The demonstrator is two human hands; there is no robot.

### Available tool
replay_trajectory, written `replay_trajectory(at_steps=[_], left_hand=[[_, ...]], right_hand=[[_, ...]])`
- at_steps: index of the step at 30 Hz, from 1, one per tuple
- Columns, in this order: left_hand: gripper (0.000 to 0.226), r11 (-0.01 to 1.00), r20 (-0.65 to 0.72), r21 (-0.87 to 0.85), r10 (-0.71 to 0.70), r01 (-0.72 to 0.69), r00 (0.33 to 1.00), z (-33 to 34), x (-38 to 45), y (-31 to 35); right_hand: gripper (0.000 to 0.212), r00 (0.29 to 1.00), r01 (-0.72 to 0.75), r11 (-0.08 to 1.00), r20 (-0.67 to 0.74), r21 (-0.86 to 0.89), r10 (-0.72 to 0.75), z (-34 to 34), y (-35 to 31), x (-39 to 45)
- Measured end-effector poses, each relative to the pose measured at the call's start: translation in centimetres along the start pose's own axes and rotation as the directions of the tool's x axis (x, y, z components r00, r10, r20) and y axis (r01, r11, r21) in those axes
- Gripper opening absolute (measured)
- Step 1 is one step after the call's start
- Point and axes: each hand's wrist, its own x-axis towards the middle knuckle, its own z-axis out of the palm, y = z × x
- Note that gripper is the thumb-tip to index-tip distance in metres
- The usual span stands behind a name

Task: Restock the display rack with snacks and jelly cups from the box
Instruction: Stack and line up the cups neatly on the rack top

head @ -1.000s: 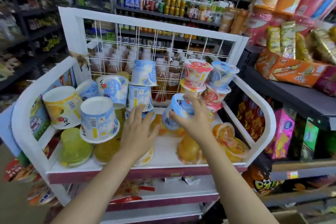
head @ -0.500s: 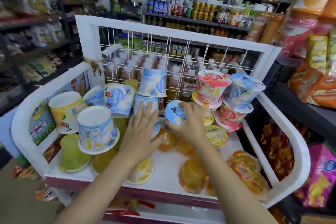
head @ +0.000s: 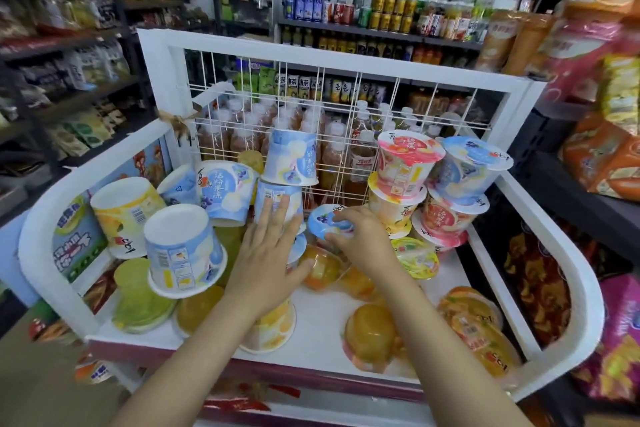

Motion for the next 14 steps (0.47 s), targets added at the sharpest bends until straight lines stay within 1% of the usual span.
replay_trajectory(at_steps=[4, 9, 12, 14], left_hand=[[0.084, 1.000, 0.010, 0.016, 0.002, -0.002, 1.000, 0.0, -0.1, -0.1], [0.080, 1.000, 0.002, -0.018, 0.002, -0.002, 1.000, -0.2, -0.1, 0.1], [0.082, 1.000, -0.020, -0.024, 0.016, -0.016, 1.000, -0.2, -0.2, 0.0], [0.086, 1.000, -0.009, -0.019, 0.016, -0.016, 1.000, -0.1, -0.2, -0.1]], right_hand=[[0.027, 0.999, -0.024, 0.999, 0.024, -0.044, 0.025, 0.5, 0.0, 0.2], [0.019, 0.994, -0.108, 0.994, 0.006, -0.017, 0.108, 1.0, -0.5, 1.2], [0.015, 0.989, -0.146, 0.989, -0.014, 0.020, 0.146, 1.2, -0.7, 1.6], [0.014, 0.987, -0.162, 0.987, -0.004, 0.018, 0.162, 1.0, -0.7, 1.7]])
